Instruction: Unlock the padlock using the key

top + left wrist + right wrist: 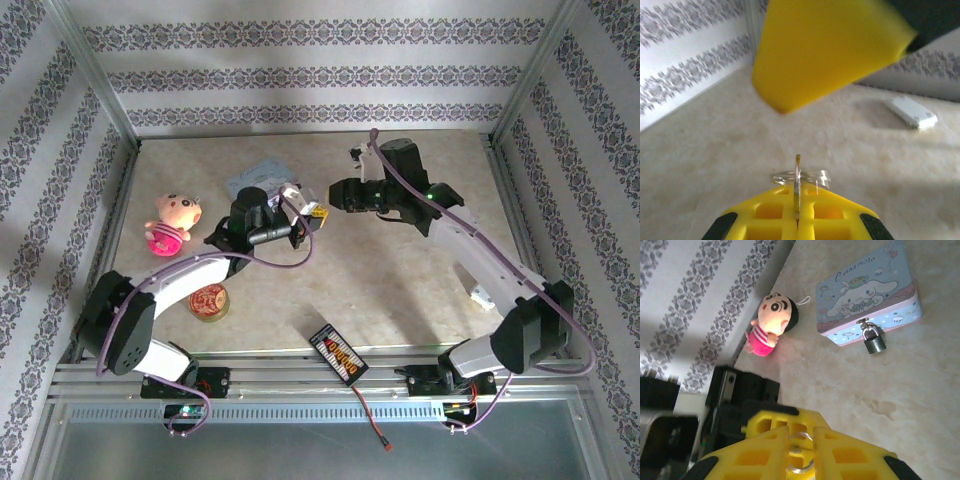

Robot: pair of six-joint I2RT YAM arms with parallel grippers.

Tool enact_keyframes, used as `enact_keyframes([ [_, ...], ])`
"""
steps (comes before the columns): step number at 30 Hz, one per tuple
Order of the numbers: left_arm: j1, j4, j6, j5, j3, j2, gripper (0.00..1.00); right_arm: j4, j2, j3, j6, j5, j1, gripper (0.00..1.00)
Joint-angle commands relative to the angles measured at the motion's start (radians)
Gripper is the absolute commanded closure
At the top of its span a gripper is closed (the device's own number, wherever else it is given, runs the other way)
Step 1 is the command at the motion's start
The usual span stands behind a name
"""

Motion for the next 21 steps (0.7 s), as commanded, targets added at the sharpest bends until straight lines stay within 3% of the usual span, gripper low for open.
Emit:
enact_keyframes([
  [1,0.023,-0.484,0.198,0.088,0.095,-0.049,1.00,-0.071,-0.104,-0.022,-0.226,-0.011,0.001,0.75],
  [4,0.023,-0.648,0.266,0.113,0.157,-0.062,1.00,-0.031,-0.162,-0.077,-0.294,-0.102,0.005,0.67],
  [9,0.024,-0.783,0.321,0.196,0.246,-0.059,1.00,0.010,-0.182,-0.120,-0.355,-0.216,0.029,0.67],
  [21,0.023,-0.781,0.319,0.274,0.264,-0.082,1.00,0.032,-0.078,-0.143,-0.378,-0.347,0.057,0.67],
])
